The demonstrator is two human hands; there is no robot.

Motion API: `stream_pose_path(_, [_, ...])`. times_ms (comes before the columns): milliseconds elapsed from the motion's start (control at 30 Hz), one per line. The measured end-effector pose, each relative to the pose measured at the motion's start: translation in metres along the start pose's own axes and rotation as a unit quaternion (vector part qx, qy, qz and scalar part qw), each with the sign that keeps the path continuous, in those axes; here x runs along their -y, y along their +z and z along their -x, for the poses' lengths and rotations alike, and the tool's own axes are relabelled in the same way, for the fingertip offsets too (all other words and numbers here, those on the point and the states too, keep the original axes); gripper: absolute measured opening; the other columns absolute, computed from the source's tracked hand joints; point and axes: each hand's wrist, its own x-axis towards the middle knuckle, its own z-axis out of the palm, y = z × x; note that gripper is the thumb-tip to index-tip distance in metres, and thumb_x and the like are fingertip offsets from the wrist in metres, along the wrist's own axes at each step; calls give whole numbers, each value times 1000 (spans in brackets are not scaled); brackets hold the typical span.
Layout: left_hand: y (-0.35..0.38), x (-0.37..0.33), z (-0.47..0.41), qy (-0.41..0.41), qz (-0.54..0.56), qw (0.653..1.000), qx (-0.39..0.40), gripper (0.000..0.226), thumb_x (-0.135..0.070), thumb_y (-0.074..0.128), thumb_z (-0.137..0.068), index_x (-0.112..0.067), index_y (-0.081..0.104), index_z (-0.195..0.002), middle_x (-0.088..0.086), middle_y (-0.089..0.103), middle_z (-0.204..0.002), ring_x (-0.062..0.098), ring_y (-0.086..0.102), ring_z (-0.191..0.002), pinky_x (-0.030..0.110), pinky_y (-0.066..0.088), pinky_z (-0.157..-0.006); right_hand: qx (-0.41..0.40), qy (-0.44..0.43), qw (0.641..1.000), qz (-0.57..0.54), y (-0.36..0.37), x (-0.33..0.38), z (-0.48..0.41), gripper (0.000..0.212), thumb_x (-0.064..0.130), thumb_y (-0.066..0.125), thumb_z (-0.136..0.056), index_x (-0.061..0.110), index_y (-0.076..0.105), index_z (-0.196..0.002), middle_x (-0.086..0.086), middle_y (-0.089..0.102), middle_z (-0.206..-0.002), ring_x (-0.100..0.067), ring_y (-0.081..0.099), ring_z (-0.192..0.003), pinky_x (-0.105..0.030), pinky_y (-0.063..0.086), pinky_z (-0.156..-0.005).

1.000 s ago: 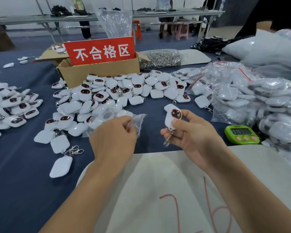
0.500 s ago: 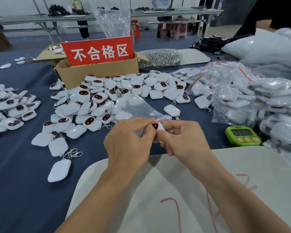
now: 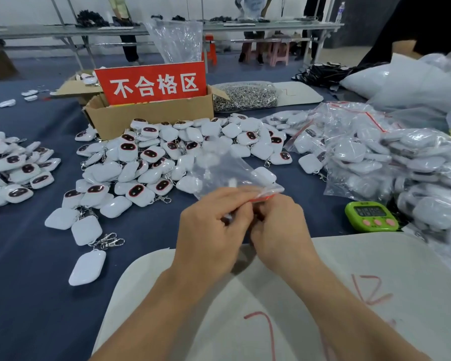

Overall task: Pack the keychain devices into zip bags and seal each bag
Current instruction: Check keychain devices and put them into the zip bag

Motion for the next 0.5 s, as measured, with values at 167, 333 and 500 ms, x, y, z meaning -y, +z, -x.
stream_pose_path(167, [-15,11,-12,-75,-41,988,-129,22,-33,60,-93,-42,75,-106,-26,72,-82,-3,65,-73,20,54,-74,-115,-5,961,-251,-2,1,-4,20,13,77,-85,31,78,-76,10,76,-71,-3,64,-52,-17,51,-59])
stream_pose_path(333, [-46,24,-41,-201,103,925,-305,25,-21,67,-91,-29,78,-71,-11,72,-64,5,57,-52,26,50,-54,-144,67,986,-59,-12,-28,-23,46,19,67,-91,39,65,-133,16,68,-128,3,59,-108,-23,48,-98])
stream_pose_path(500, [-63,19,-49,-172,167,897,-371,21,-20,64,-93,-27,80,-81,-6,75,-75,13,67,-66,33,57,-50,74,18,976,206,1,-32,-32,62,41,59,-97,31,40,-156,5,17,-171,-18,6,-157,-44,19,-125])
